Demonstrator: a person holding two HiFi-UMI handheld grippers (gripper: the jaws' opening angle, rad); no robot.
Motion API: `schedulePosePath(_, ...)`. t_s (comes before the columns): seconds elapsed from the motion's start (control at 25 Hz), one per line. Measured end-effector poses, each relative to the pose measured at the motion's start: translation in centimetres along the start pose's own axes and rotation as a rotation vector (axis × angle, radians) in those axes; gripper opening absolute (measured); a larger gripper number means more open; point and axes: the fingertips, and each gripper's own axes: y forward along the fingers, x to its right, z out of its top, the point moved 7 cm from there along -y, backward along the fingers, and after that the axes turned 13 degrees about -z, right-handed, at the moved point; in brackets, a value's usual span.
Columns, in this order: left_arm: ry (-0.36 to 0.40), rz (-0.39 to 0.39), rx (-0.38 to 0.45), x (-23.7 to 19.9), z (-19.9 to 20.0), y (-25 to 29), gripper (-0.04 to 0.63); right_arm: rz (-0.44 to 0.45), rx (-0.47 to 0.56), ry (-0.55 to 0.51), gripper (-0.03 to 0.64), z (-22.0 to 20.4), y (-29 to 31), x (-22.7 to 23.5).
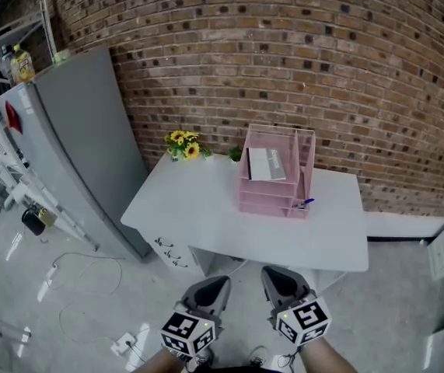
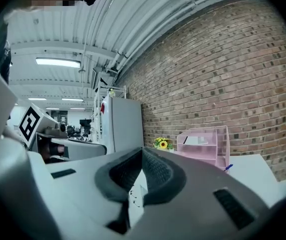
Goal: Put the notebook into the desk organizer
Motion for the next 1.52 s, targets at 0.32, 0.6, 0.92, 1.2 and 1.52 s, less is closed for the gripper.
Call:
schedulePosePath(0.32,0.017,-0.082,-0.006,-3.2,0.3,-3.3,0.005,-0.104,-0.002,-0.009,0.003,0.2,0.3,-4.7)
schedulePosePath(0.6,-0.018,-0.205,-0.012,-4.3,-0.8,-3.4,0.005,-0.238,-0.032,-0.001,0.003,-1.2,-1.1,-5.8)
schedulePosePath(0.92,-0.038,-0.307,-0.040,-4.5,-1.6,-3.0,0.005,-0.351,-0.046,0.021,0.003,-2.1,-2.5,-6.5)
schedulePosePath(1.2,-0.032,-0.347,-0.068,-4.9,-1.9,-3.3,0.005,-0.391,-0.042,0.053,0.003,-2.9,-2.6,-7.4)
schedulePosePath(1.52,-0.030,-0.350,-0.072,-5.4,-1.7,-4.1,0.005,-0.398,-0.039,0.058,0.003,-2.9,-2.3,-8.1)
